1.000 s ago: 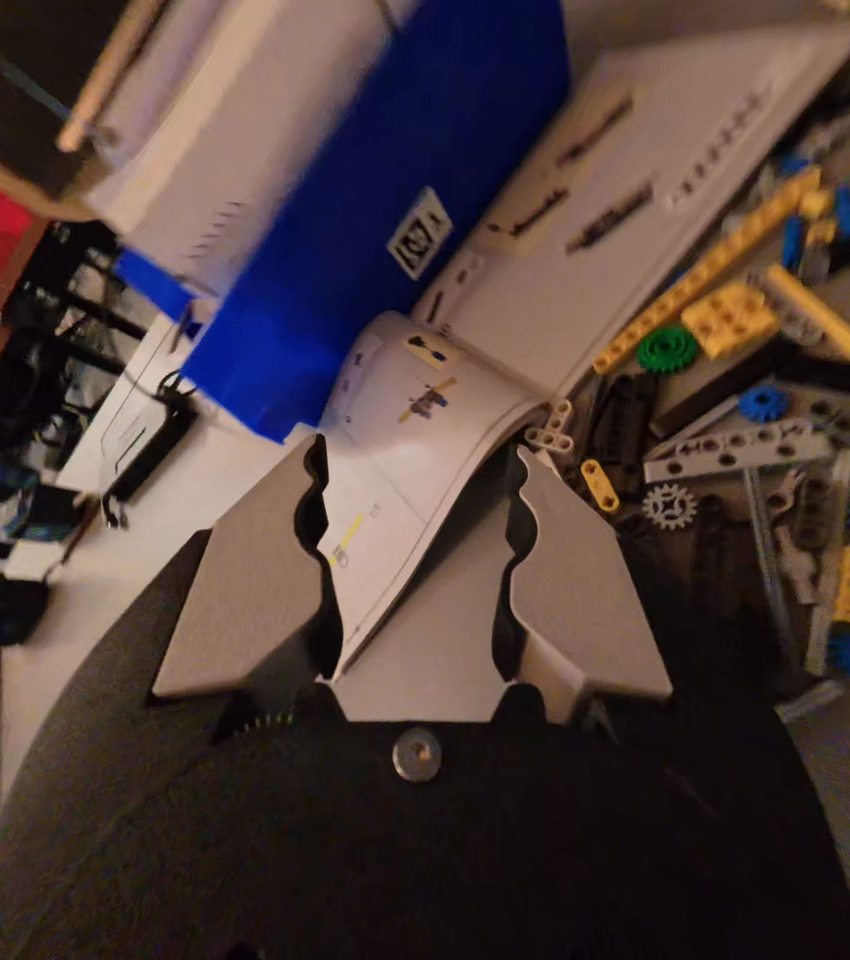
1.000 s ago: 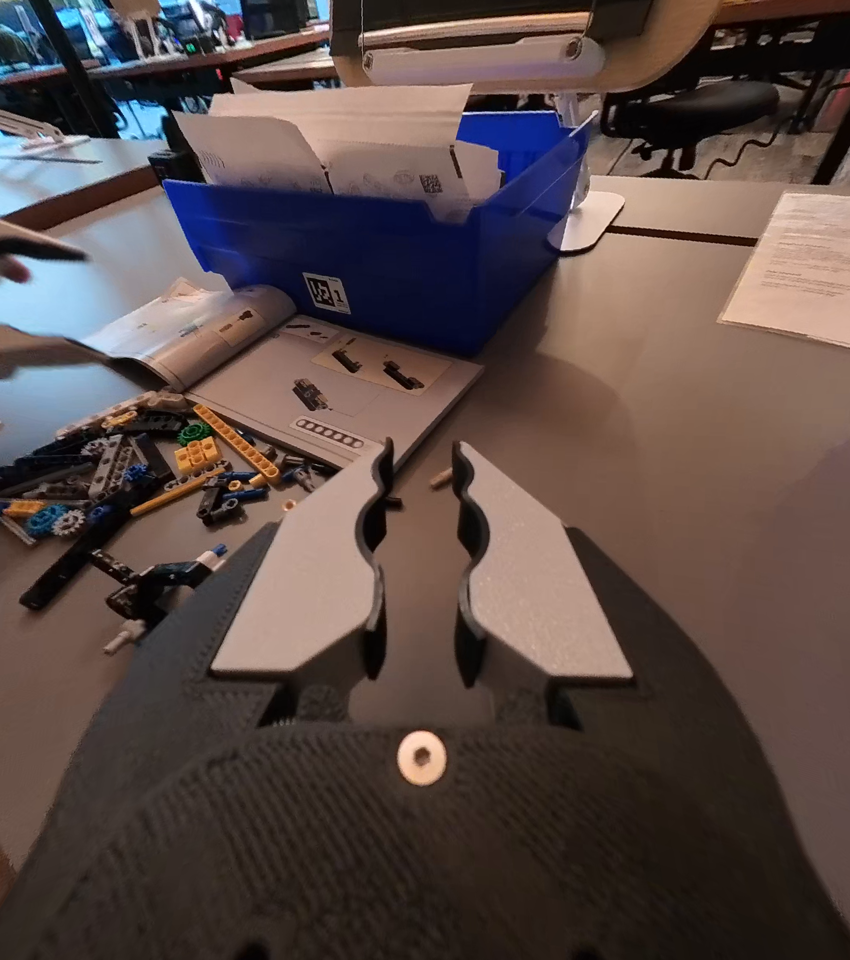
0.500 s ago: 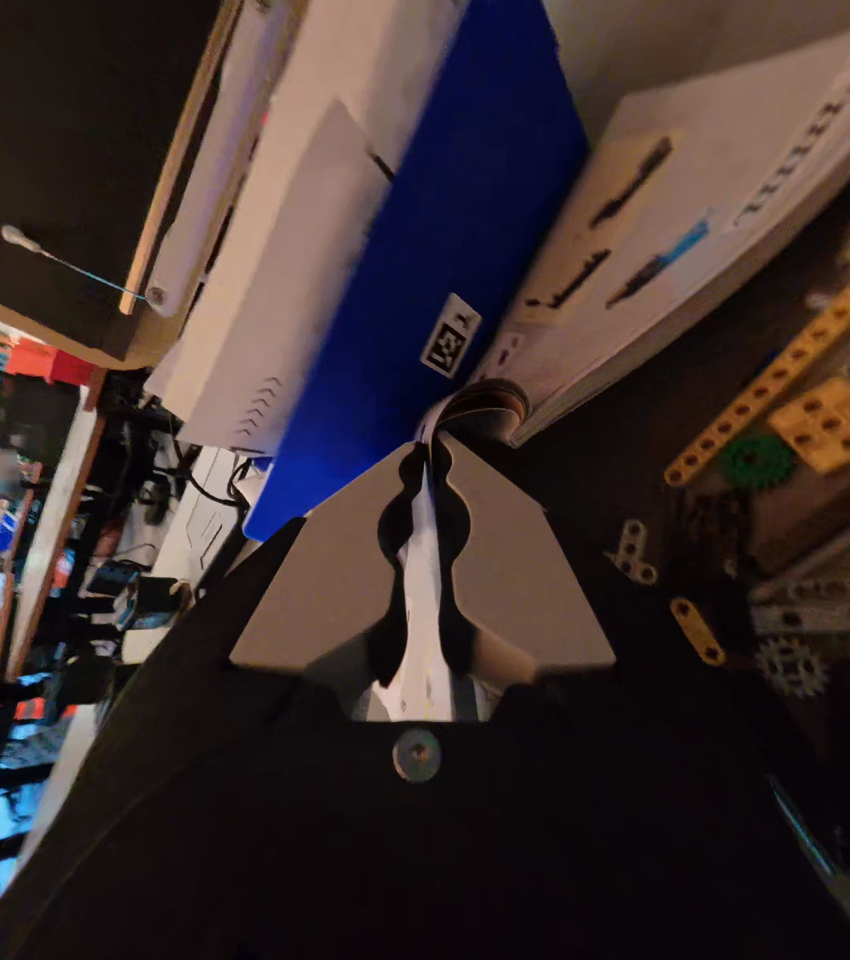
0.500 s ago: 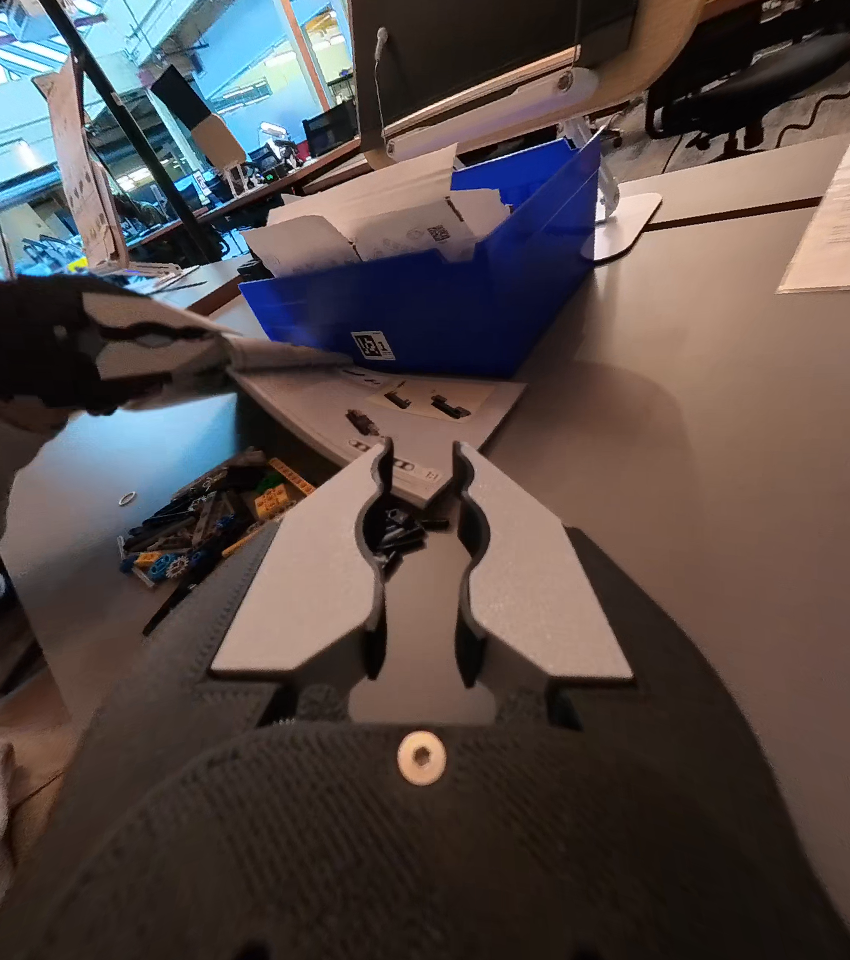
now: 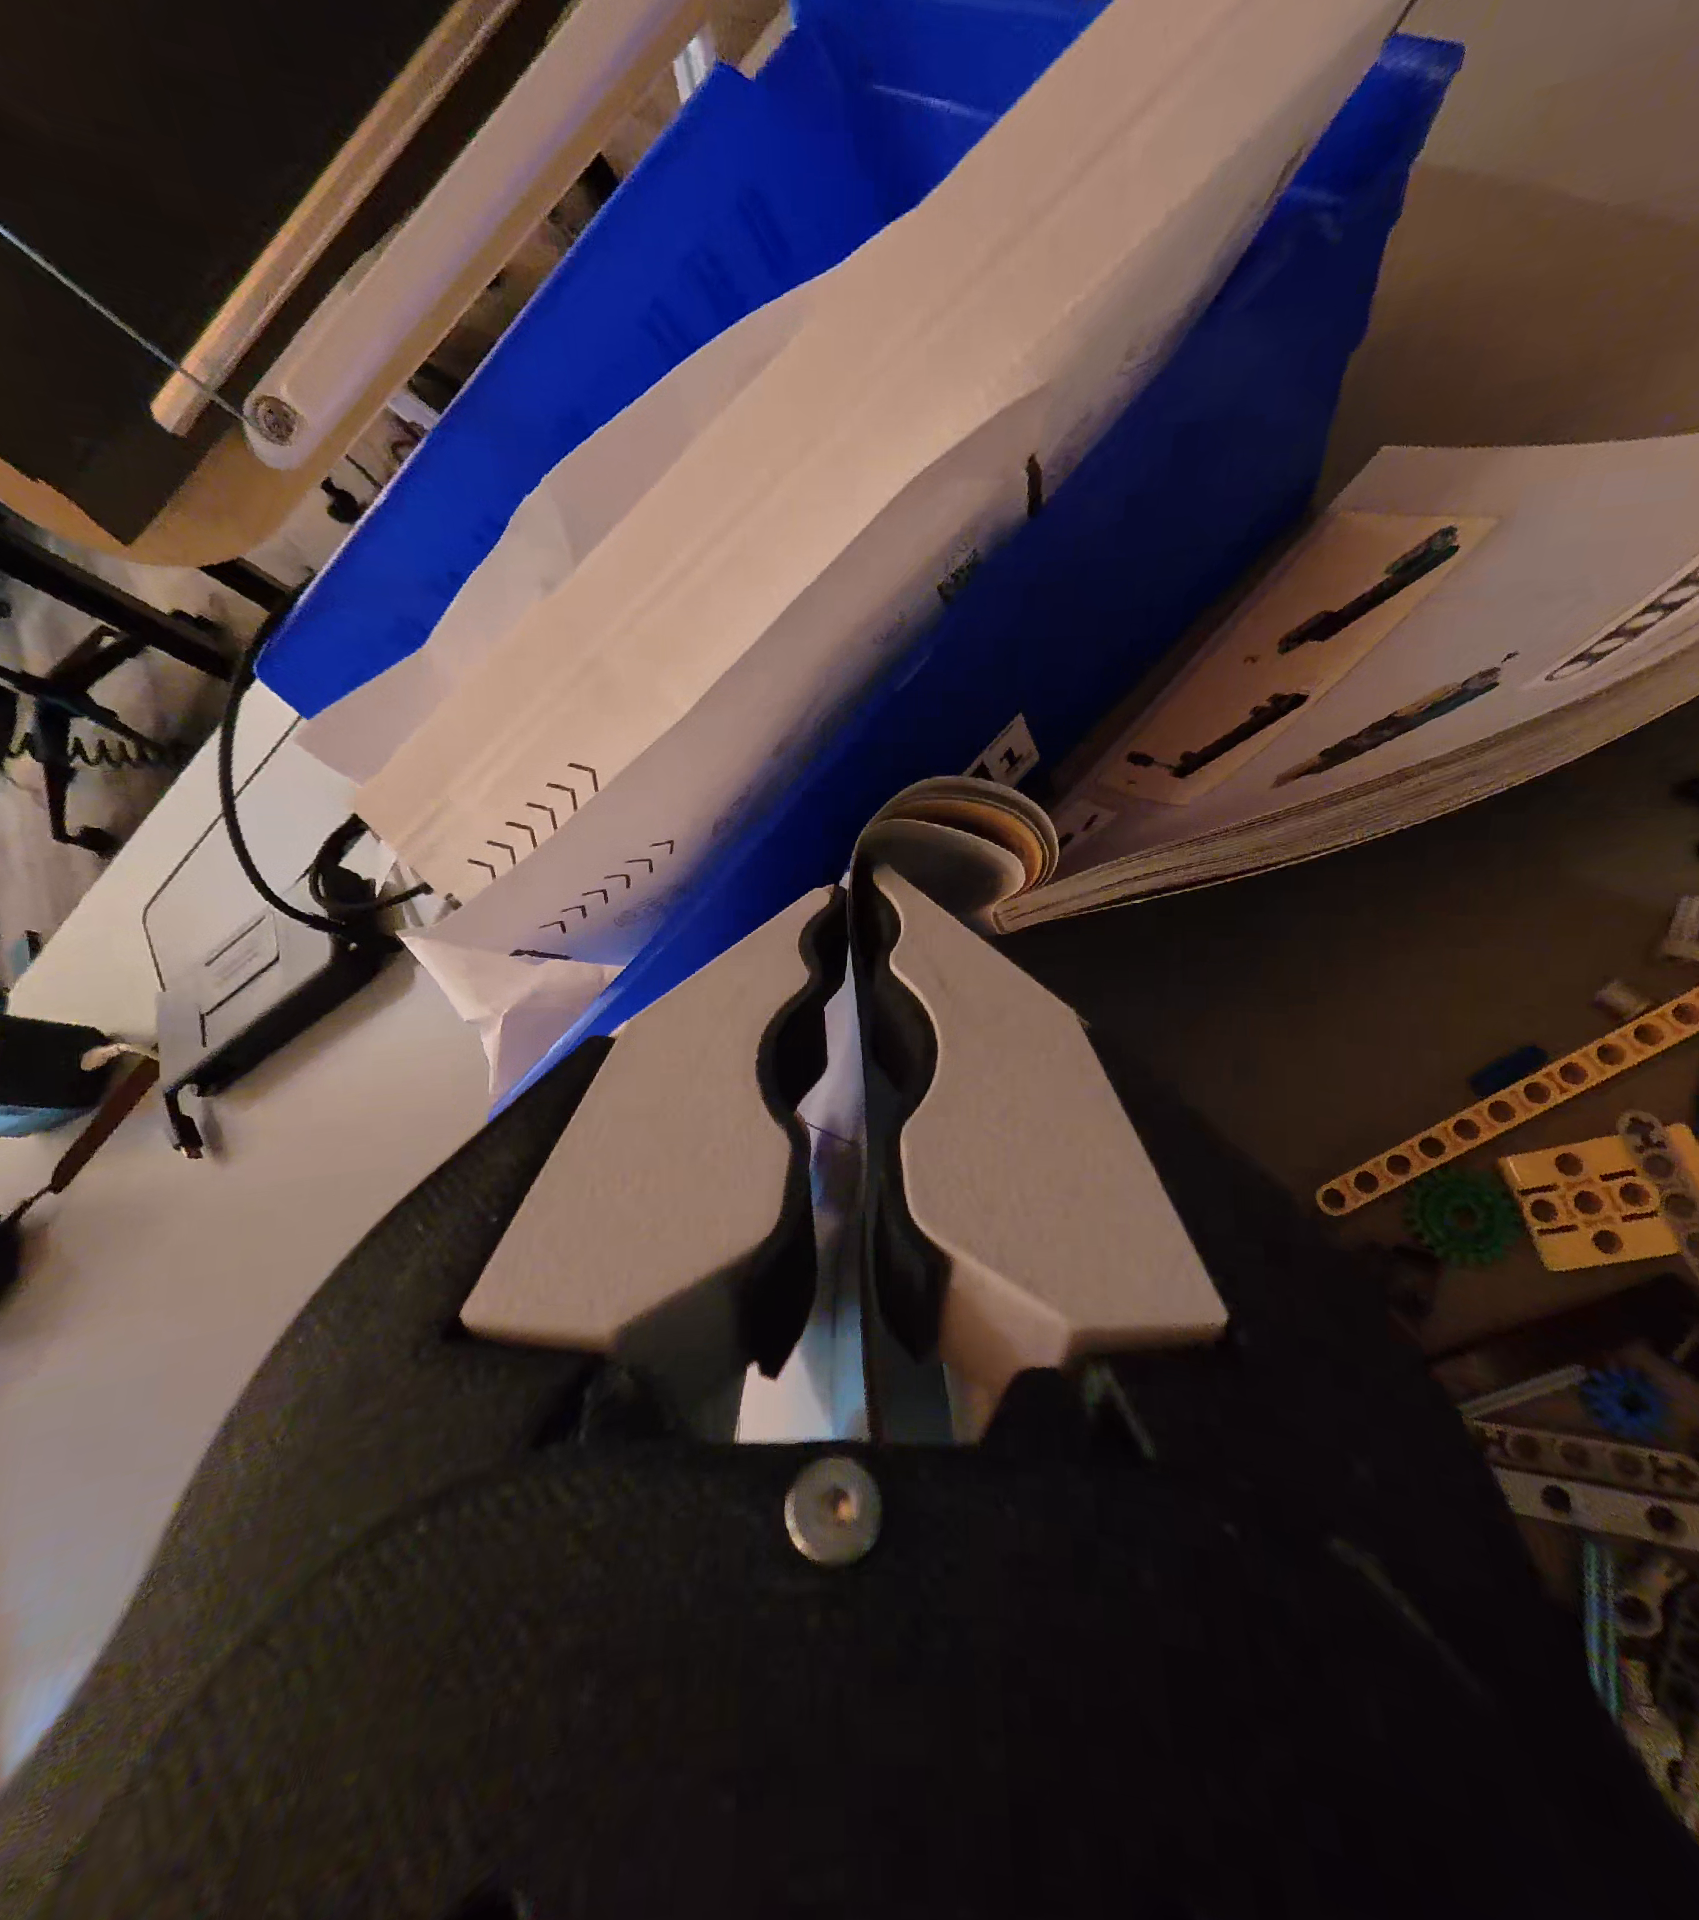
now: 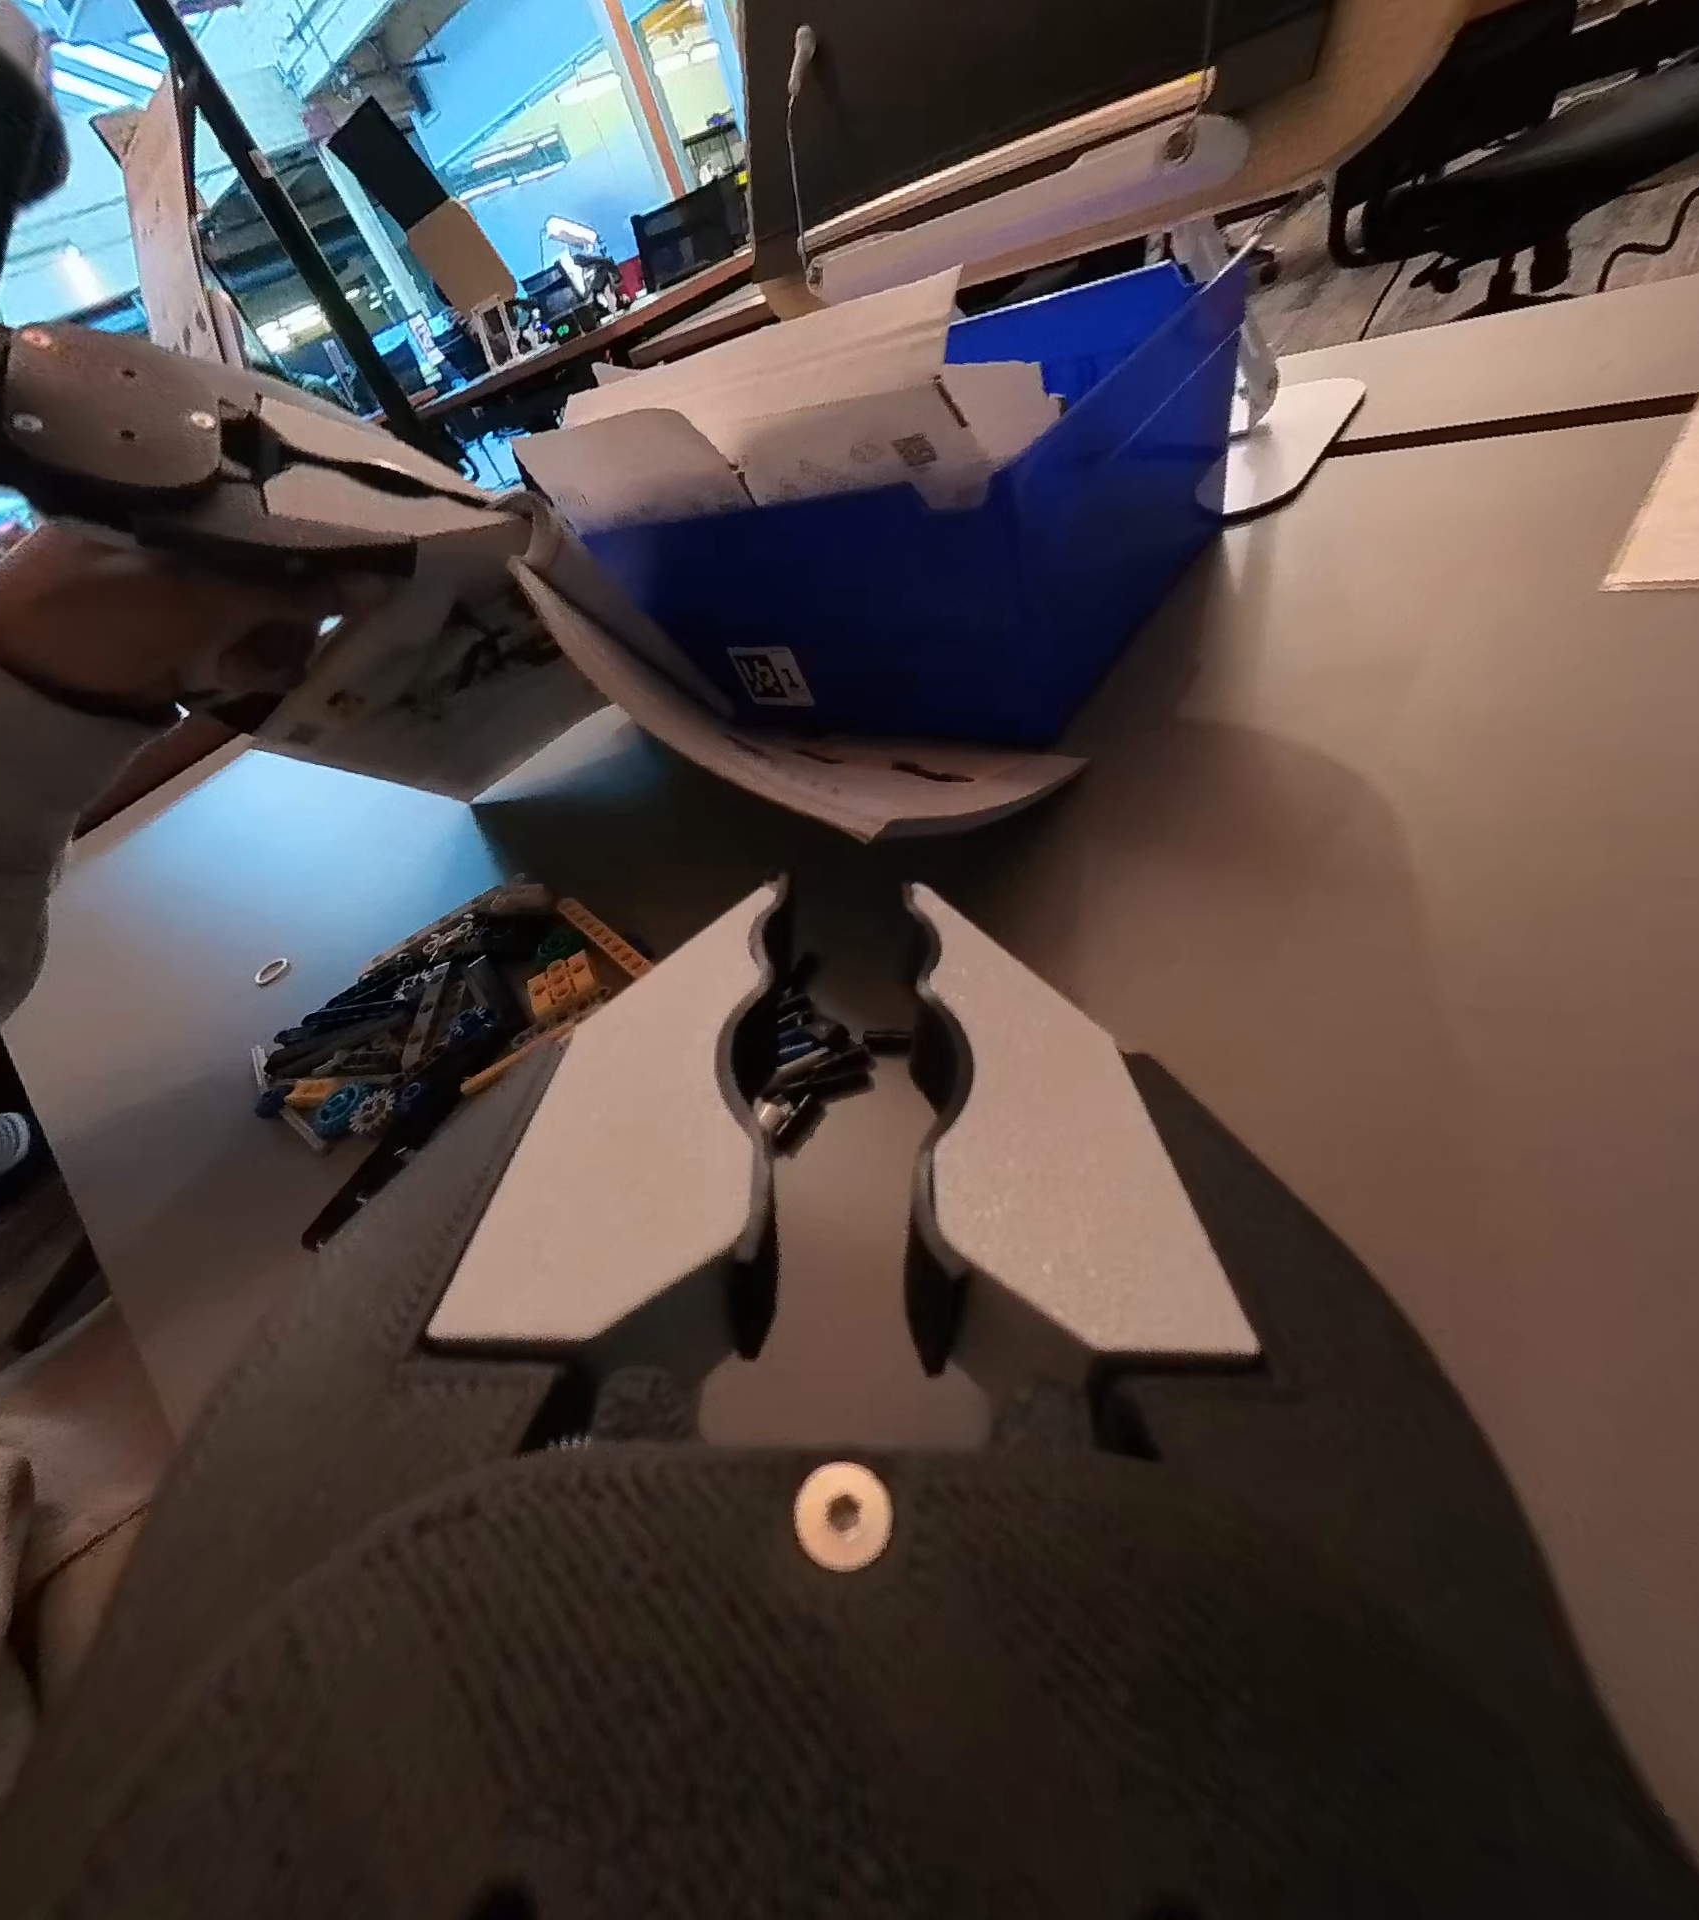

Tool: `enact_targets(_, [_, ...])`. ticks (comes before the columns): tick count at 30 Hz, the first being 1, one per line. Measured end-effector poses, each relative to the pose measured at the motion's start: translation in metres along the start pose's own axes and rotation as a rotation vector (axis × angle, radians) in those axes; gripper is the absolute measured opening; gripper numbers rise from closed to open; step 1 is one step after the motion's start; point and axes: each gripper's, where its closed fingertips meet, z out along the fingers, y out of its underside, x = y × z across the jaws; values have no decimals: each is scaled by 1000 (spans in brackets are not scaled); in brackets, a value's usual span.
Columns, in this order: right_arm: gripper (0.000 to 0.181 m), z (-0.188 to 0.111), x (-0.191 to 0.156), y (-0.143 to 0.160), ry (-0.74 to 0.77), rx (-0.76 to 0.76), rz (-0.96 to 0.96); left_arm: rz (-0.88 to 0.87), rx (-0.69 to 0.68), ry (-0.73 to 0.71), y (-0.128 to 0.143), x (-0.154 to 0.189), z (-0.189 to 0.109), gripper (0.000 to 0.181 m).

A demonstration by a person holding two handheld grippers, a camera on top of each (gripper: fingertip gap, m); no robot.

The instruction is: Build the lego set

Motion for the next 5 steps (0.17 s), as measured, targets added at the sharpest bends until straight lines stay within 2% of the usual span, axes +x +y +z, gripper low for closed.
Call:
enact_targets(3, [20,8,-4,9,-34,-75,-26,-23,-5,10,0,-1,1,0])
enact_targets(5, [22,18,-5,21,-54,-176,-51,-24,-3,15,0,-1,2,0])
